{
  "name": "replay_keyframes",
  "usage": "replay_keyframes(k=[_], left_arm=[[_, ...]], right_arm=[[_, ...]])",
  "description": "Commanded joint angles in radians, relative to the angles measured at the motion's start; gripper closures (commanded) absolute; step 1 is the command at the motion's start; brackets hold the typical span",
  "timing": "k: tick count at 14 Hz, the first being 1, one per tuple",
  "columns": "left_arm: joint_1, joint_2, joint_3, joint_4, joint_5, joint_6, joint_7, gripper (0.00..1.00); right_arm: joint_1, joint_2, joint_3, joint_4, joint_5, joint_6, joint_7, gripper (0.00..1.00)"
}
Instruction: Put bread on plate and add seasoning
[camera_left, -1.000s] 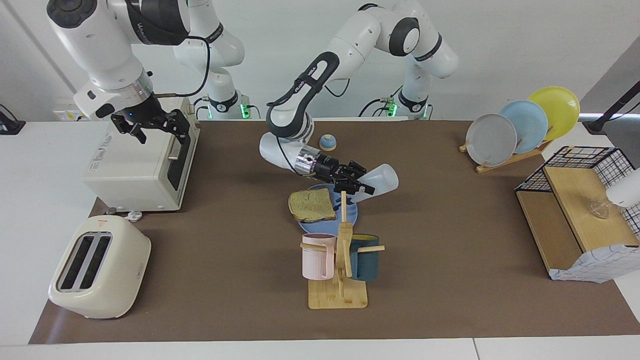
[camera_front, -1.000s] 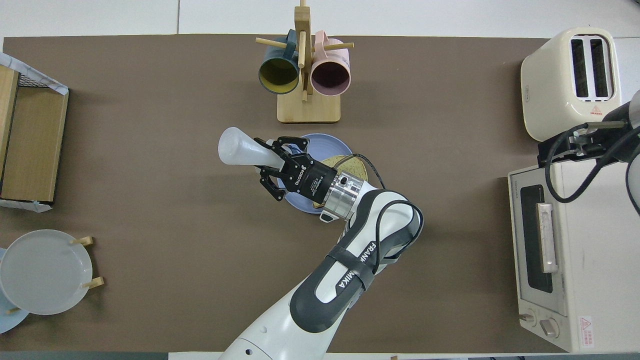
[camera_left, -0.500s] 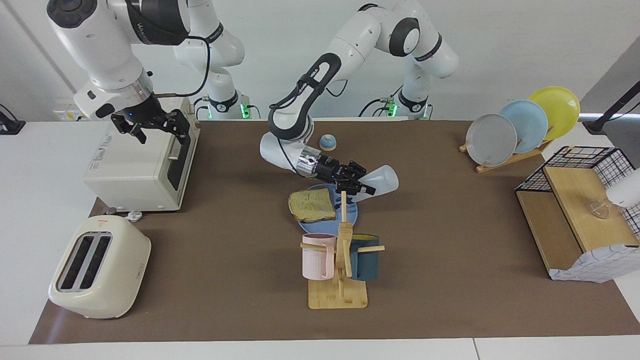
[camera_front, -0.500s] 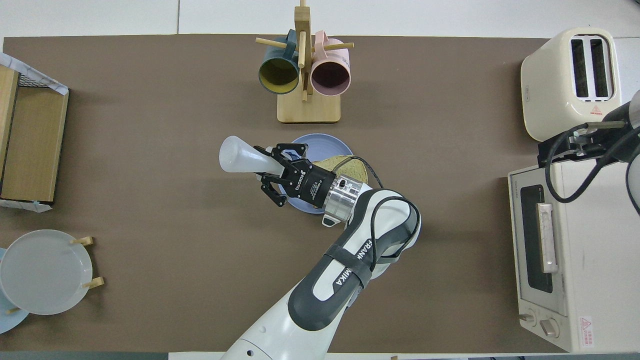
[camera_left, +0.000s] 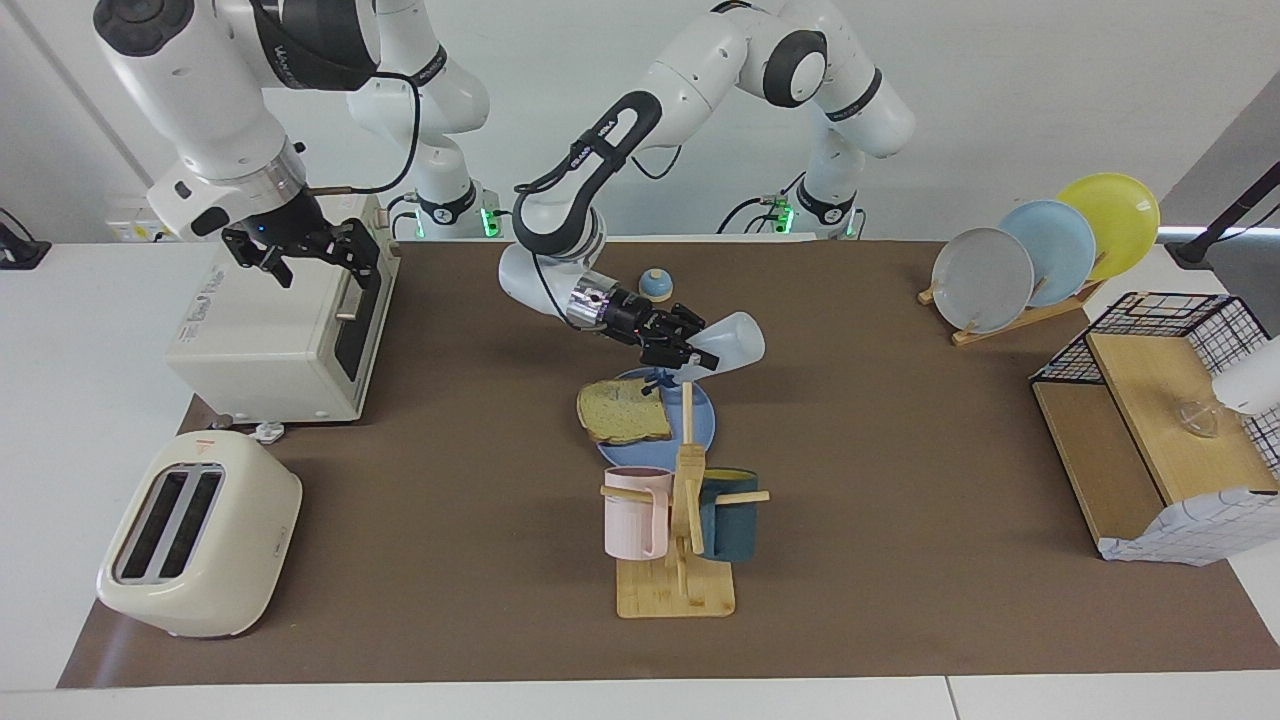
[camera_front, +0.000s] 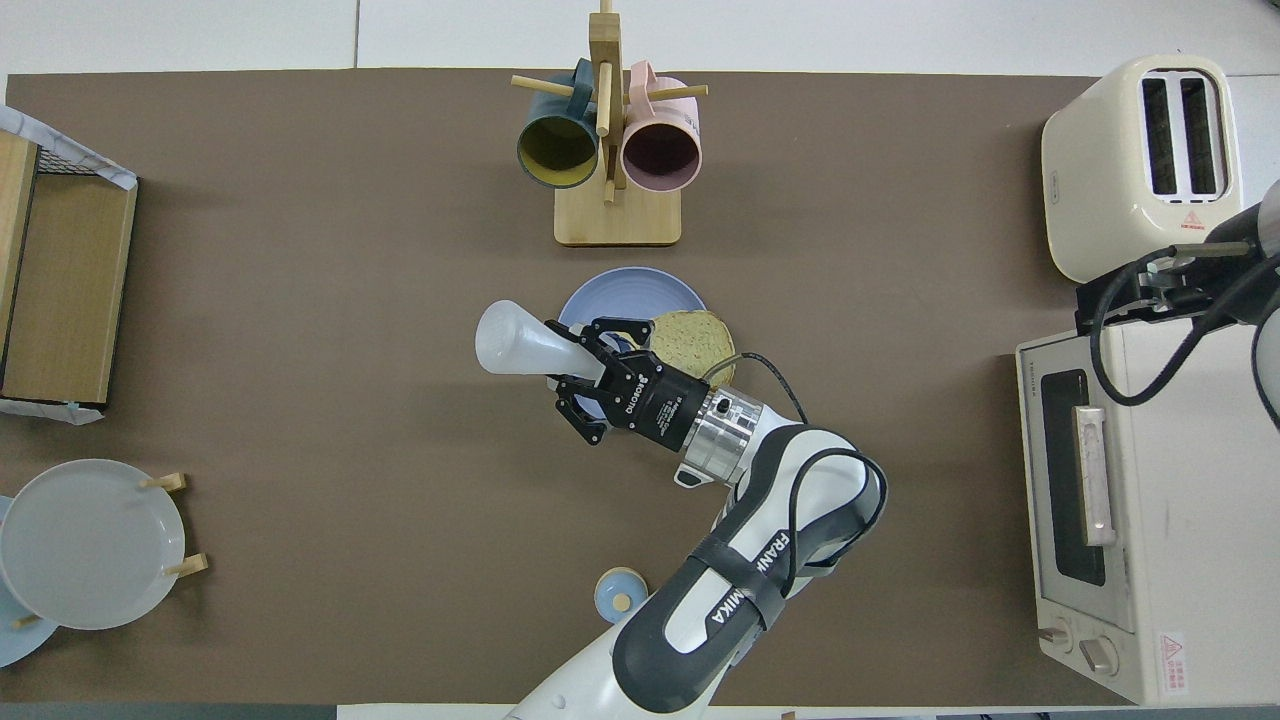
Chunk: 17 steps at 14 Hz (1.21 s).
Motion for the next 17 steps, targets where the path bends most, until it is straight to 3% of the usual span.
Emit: replay_keyframes(k=[1,3,5,17], left_arm=[[0.077,0.020,0.009,0.027,-0.002,0.048,-0.003,1.00],[0.184,0.032,0.009,0.024,0.056,0.103,-0.007,1.00],[0.187,0.034,0.009,0.024,0.055,0.106,-0.007,1.00],[0.037,0.025,0.009,0.028,-0.010,0.042,-0.013,1.00]], right_arm=[[-0.014,-0.018,0.009,-0.017,0.001,0.002,-0.023,0.00],[-0.015,-0.018,0.009,-0.017,0.001,0.002,-0.023,0.00],[-0.014,-0.018,0.009,-0.017,0.001,0.002,-0.023,0.00],[-0.015,-0.018,0.009,-0.017,0.001,0.002,-0.023,0.00]])
